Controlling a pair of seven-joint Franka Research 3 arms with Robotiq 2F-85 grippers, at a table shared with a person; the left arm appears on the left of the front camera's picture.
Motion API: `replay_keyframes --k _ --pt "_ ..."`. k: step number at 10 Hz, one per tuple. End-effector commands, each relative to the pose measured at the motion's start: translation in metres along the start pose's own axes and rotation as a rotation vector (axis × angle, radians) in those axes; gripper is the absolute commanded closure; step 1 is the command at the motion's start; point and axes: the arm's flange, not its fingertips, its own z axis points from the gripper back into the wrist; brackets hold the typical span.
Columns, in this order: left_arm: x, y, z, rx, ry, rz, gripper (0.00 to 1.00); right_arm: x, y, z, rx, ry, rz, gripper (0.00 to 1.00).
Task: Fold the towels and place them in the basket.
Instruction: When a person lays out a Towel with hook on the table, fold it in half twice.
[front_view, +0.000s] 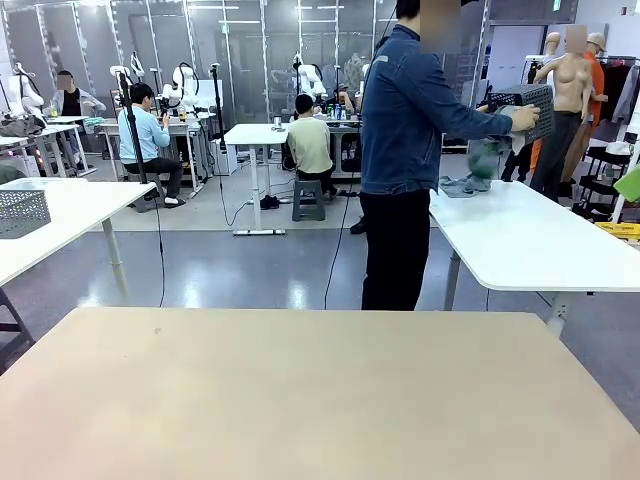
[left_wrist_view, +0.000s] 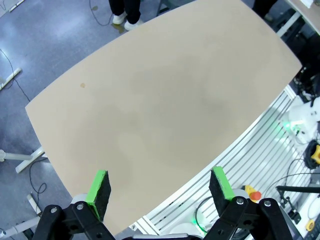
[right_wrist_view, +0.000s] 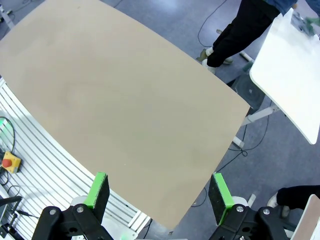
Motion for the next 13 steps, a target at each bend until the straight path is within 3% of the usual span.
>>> replay_keyframes --k 1,13 --pt "0.0009 -0.0008 0.0015 0.005 0.001 -0.011 0.00 -0.0013 -0.0005 0.0008 -0.012 0.002 0.004 0.00" --pt "0.0009 -0.0008 0.0015 0.005 0.001 -0.011 0.00 -0.0013 -0.0005 0.0008 -0.012 0.002 0.004 0.00"
